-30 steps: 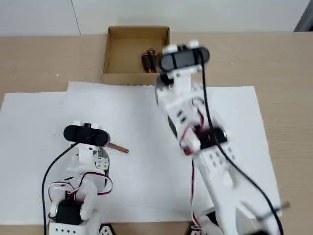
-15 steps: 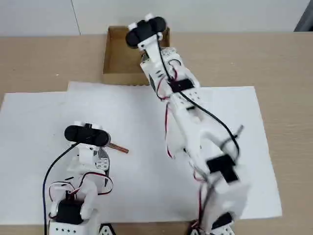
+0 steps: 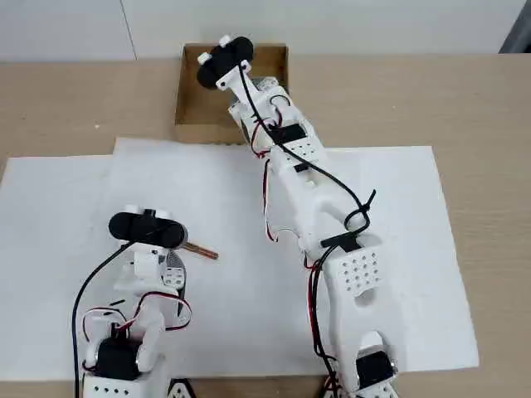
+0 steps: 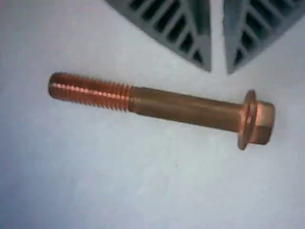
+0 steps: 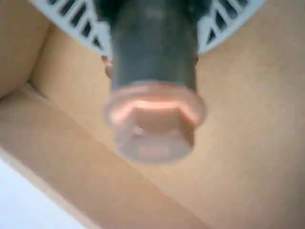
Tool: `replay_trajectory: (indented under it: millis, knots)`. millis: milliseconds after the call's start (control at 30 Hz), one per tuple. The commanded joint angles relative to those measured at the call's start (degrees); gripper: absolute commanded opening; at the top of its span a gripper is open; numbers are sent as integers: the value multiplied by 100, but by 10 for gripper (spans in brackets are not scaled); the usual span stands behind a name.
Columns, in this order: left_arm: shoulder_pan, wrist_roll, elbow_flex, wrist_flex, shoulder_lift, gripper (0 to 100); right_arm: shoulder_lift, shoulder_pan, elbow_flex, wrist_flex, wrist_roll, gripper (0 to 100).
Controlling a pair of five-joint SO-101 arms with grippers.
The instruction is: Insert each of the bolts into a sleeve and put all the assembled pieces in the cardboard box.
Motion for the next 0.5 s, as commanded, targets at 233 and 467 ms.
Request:
replay_trajectory:
  millis: [233,467]
  knots:
    - [18,0,-31,-26,-70,6,-119,-198,-422,101,53,174]
    - [18,0,-31,-26,-70,6,-180,-189,-422,277,26,131]
